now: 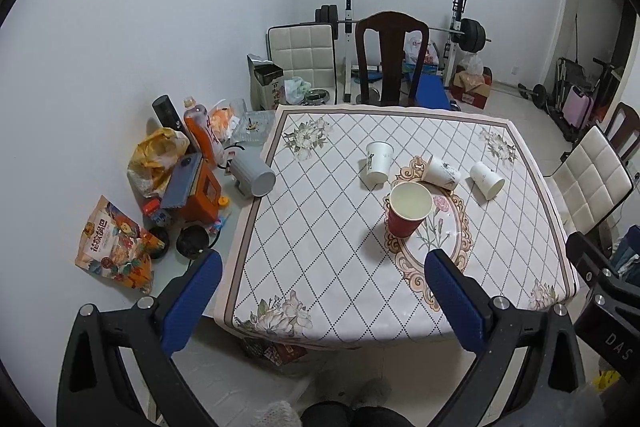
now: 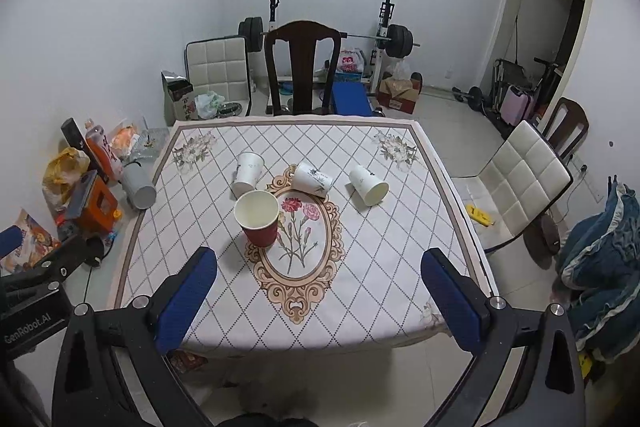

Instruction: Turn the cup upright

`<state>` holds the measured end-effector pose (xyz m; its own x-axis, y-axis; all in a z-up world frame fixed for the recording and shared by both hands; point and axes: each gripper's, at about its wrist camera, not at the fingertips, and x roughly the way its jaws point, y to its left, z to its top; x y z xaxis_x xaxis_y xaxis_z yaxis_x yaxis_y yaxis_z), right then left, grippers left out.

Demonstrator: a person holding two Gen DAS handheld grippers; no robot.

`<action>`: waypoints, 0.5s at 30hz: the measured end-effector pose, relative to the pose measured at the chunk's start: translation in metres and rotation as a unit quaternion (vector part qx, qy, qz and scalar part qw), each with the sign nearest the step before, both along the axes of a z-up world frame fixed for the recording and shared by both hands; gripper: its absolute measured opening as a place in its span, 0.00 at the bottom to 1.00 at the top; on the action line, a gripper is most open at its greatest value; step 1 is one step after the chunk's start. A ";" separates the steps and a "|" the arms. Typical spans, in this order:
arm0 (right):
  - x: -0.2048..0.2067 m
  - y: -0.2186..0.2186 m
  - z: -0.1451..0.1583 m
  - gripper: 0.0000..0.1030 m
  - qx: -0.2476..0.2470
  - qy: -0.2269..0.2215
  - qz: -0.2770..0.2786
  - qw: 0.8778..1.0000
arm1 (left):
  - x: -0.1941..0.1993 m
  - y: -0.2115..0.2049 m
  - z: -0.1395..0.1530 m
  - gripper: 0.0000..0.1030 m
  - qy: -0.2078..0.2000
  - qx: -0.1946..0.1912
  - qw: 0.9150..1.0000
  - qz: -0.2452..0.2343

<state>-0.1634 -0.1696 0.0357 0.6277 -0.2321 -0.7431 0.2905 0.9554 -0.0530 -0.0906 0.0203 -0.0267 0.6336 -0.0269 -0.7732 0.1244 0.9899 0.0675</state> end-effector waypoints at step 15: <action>0.001 0.004 0.004 1.00 0.011 0.001 0.005 1.000 | -0.003 0.005 -0.002 1.00 0.010 0.001 1.000 0.006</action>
